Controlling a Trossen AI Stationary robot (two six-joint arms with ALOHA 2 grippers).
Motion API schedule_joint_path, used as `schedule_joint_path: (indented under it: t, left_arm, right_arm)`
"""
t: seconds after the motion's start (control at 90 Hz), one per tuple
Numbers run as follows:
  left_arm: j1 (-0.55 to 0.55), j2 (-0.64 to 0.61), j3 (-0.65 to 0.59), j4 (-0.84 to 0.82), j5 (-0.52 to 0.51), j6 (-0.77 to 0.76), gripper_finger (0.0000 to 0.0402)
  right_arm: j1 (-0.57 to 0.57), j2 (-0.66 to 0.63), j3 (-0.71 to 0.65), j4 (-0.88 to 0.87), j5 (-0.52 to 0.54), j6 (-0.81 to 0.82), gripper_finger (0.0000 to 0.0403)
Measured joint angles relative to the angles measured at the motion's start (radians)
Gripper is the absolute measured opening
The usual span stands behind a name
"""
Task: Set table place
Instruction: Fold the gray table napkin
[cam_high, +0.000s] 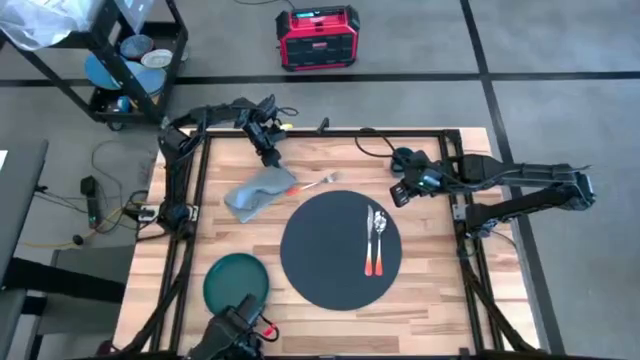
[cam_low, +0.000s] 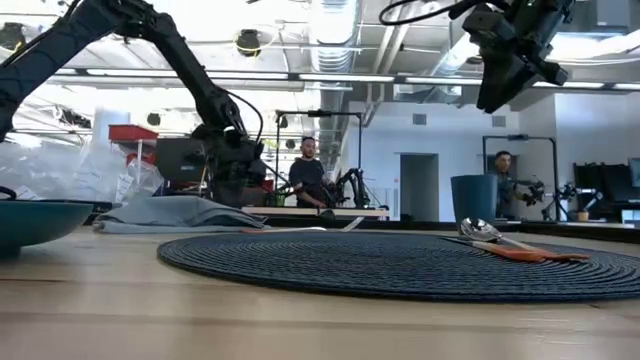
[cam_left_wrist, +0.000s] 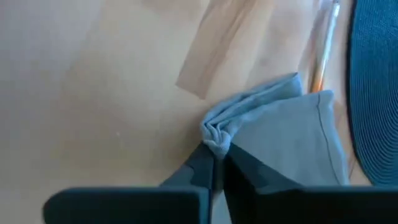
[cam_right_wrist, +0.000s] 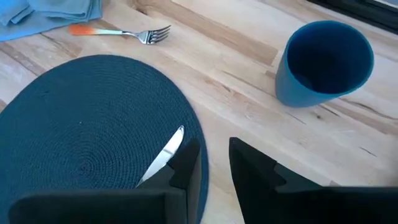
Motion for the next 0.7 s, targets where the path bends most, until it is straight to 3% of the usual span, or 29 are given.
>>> schedule_joint_path:
  t: [0.211, 0.478, 0.7]
  left_arm:
    - [-0.038, -0.177, 0.0, 0.02, -0.106, -0.078, 0.0]
    - [-0.109, -0.528, 0.0, 0.045, -0.296, -0.242, 0.0]
    - [-0.165, -0.716, 0.0, 0.083, -0.327, -0.393, 0.0]
  right_arm:
    - [0.0, 0.0, 0.0, 0.002, 0.003, -0.042, 0.0072]
    - [0.0, 0.0, 0.0, 0.007, 0.009, -0.067, 0.0072]
    - [0.0, 0.0, 0.0, 0.018, 0.009, -0.101, 0.0072]
